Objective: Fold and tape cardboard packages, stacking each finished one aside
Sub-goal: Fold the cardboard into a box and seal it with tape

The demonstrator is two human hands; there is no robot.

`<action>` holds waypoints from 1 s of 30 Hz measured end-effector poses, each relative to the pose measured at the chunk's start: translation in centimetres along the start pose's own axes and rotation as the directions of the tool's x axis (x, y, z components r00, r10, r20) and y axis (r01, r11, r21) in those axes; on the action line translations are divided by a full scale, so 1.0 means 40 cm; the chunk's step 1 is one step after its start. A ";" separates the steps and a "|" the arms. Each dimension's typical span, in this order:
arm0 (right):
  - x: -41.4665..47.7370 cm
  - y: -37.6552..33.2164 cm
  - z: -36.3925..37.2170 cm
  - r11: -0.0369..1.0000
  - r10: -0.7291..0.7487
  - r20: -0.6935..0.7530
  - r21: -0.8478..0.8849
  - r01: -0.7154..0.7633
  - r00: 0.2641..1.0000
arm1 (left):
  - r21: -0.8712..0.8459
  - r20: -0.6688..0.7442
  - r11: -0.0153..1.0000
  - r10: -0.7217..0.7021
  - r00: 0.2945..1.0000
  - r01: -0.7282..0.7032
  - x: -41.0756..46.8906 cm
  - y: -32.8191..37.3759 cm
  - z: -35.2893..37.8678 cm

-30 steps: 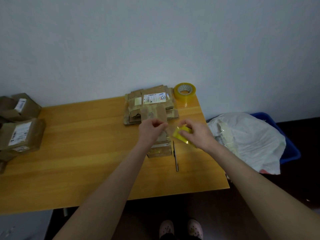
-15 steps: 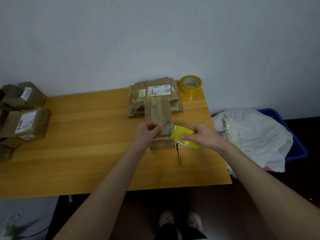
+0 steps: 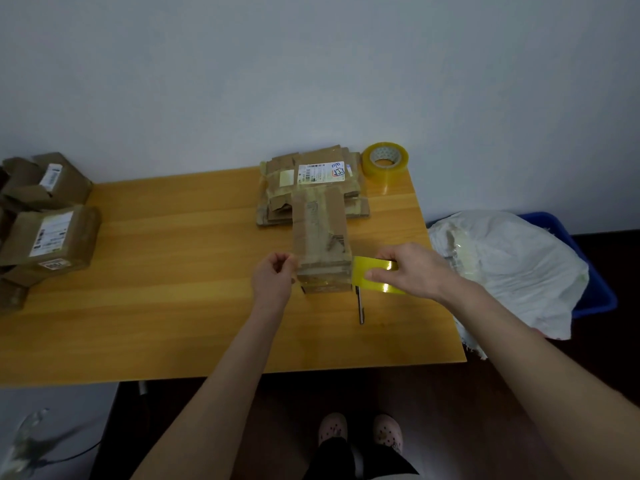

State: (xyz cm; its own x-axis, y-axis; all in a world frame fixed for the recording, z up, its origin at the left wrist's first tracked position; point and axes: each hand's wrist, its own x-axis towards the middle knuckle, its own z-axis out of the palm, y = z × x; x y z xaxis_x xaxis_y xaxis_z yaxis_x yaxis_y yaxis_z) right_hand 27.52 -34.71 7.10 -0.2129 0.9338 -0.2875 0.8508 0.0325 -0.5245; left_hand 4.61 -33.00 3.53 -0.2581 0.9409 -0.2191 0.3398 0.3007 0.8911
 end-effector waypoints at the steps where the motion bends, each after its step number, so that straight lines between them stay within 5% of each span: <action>1: -0.005 -0.001 -0.001 1.000 0.001 -0.012 -0.027 -0.001 1.000 | -0.002 -0.014 1.000 0.003 1.000 -0.003 0.001 -0.003 -0.003; 6: -0.019 0.009 -0.005 0.972 -0.072 0.111 0.229 0.045 0.991 | -0.061 -0.073 0.998 -0.018 0.997 0.014 0.008 -0.020 -0.023; 12: -0.021 0.010 0.002 0.971 0.079 -0.114 -0.217 -0.103 0.990 | -0.069 -0.130 0.997 -0.034 0.991 0.025 -0.004 -0.046 -0.030; 17: -0.016 0.023 0.018 0.987 0.104 -0.012 0.121 -0.102 0.995 | -0.049 -0.176 0.998 -0.035 0.984 0.027 0.013 -0.062 -0.045; 23: -0.003 -0.006 0.039 0.950 0.146 -0.222 -0.241 -0.199 0.964 | -0.007 -0.240 0.998 -0.066 0.969 0.066 0.017 -0.071 -0.039; 30: 0.018 0.003 0.046 0.982 0.188 -0.088 0.000 -0.189 0.978 | 0.045 -0.170 0.999 -0.009 0.985 0.017 0.051 -0.065 -0.060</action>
State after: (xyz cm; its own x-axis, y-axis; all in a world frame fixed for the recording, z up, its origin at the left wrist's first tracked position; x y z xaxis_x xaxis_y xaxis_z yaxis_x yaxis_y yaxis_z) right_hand 26.61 -34.69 5.35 -0.0057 0.9509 -0.3093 0.8757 -0.1446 -0.4607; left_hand 1.04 -32.24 1.70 -0.4113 0.8981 -0.1559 0.3757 0.3229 0.8687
